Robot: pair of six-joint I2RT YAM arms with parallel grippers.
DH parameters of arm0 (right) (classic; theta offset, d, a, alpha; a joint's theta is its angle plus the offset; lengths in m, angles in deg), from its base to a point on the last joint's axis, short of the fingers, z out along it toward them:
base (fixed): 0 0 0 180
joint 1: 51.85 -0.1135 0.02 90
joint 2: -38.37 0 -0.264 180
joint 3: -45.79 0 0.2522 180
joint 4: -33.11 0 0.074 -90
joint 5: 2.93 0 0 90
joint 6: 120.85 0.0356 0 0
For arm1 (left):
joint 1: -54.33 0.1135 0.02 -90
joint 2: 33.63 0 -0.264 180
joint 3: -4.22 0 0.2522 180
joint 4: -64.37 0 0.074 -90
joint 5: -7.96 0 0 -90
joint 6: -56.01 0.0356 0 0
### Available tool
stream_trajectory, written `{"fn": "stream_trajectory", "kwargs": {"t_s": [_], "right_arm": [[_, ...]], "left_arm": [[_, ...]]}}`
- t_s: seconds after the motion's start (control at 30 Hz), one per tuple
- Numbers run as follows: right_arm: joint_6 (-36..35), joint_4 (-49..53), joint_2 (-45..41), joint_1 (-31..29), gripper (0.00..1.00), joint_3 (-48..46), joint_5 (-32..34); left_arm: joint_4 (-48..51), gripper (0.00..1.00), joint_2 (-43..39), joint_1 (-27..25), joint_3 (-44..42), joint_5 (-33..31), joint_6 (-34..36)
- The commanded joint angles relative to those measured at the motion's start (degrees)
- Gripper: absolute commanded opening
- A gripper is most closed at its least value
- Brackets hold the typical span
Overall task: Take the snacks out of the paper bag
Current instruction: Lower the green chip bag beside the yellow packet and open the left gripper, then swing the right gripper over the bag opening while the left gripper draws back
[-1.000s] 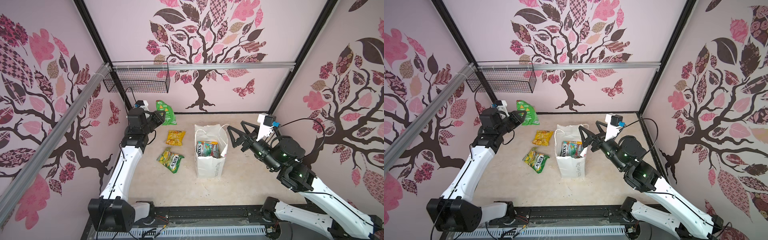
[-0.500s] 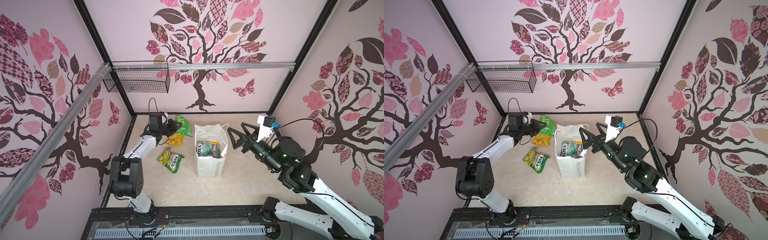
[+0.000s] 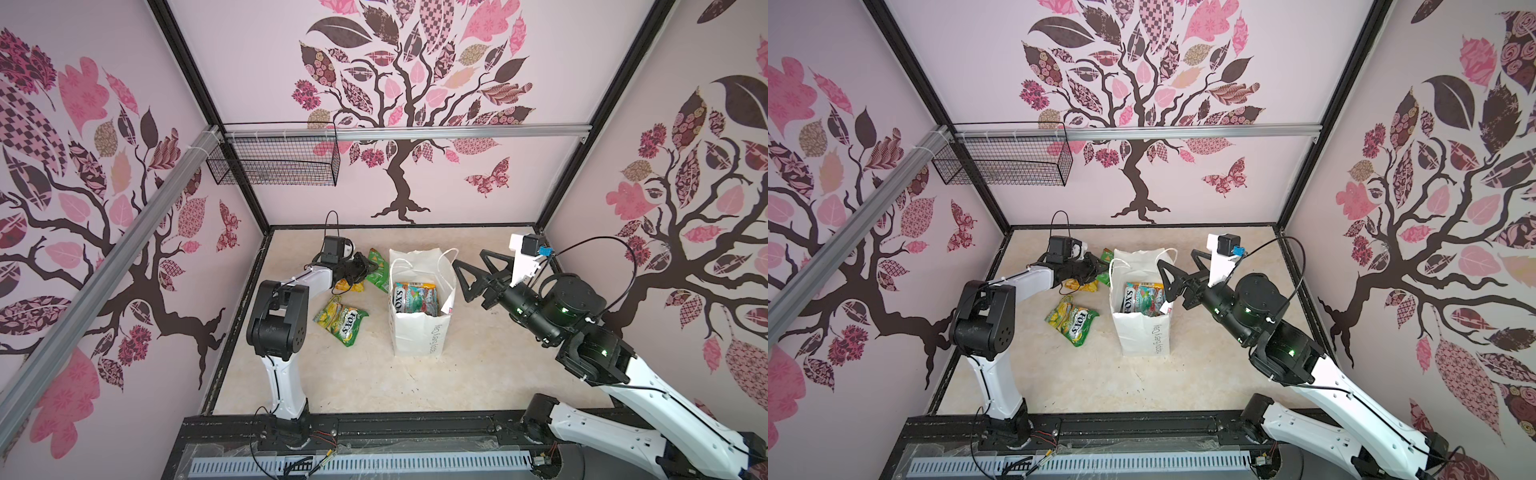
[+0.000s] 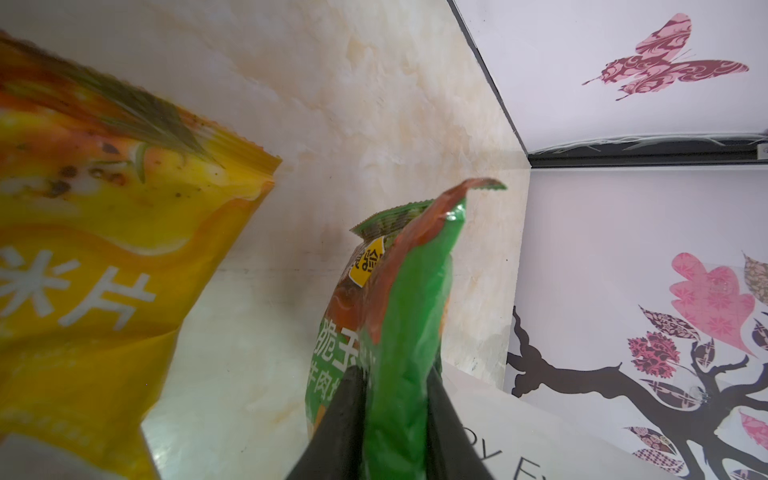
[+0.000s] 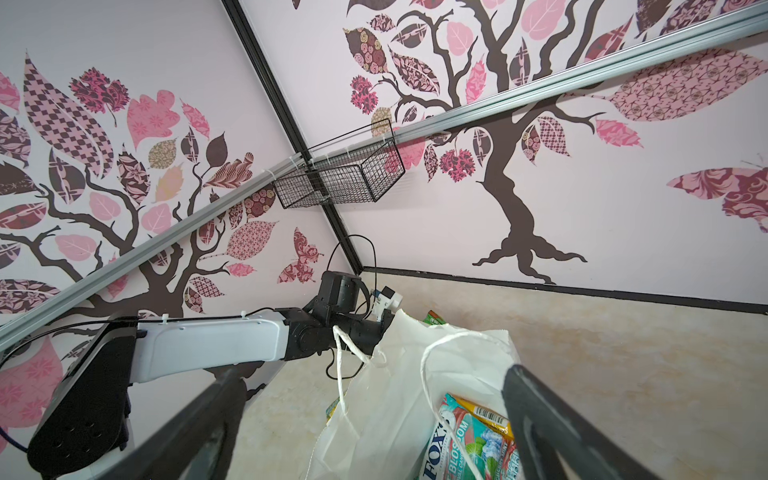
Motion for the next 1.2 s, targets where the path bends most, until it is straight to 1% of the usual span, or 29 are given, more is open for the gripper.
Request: {"fn": "stream_trajectory", "kwargs": {"t_s": [0.0, 0.17, 0.33, 0.4, 0.53, 0.6, 0.67, 0.8, 0.9, 1.03, 1.17], "right_arm": [[0.87, 0.93, -0.67, -0.14, 1.00, 1.24, -0.09], [1.43, 0.95, -0.80, -0.13, 1.00, 1.20, -0.21], [1.53, 1.09, -1.08, -0.12, 1.00, 1.20, -0.03], [1.60, 1.04, -1.12, -0.17, 1.00, 1.37, -0.01], [1.69, 0.87, -0.80, -0.12, 1.00, 1.70, -0.15], [1.69, 0.78, -0.67, -0.12, 1.00, 1.66, -0.13], [1.61, 0.50, -0.38, -0.11, 1.00, 1.68, -0.03], [1.51, 0.17, 0.70, -0.16, 1.00, 2.47, -0.12], [1.45, 0.37, 1.93, -0.14, 1.00, 3.62, 0.22], [0.68, 0.91, 4.35, -0.12, 1.00, 5.44, 0.35], [0.02, 2.57, 7.30, -0.19, 1.00, 8.28, -0.26]], "left_arm": [[1.33, 0.28, 1.64, -0.49, 3.42, 1.19, 2.64], [4.60, 0.32, 3.04, -0.50, 4.34, -0.13, 4.34], [9.43, 0.37, 2.07, -0.57, 5.33, -4.54, 7.27], [12.20, 0.41, 0.91, -0.59, 5.93, -7.54, 9.11], [16.93, 0.53, -1.68, -0.66, 7.00, -14.10, 13.25], [18.53, 0.57, -2.94, -0.66, 7.63, -15.32, 14.67], [19.38, 0.59, -4.48, -0.60, 7.93, -16.06, 15.44], [20.00, 0.61, -9.18, -0.62, 7.87, -16.47, 15.78], [19.89, 0.62, -14.83, -0.66, 6.94, -15.60, 15.59], [19.24, 0.63, -24.70, -1.24, 4.53, -14.52, 16.12], [20.18, 0.65, -34.20, -2.34, 3.44, -14.46, 19.01]]}}
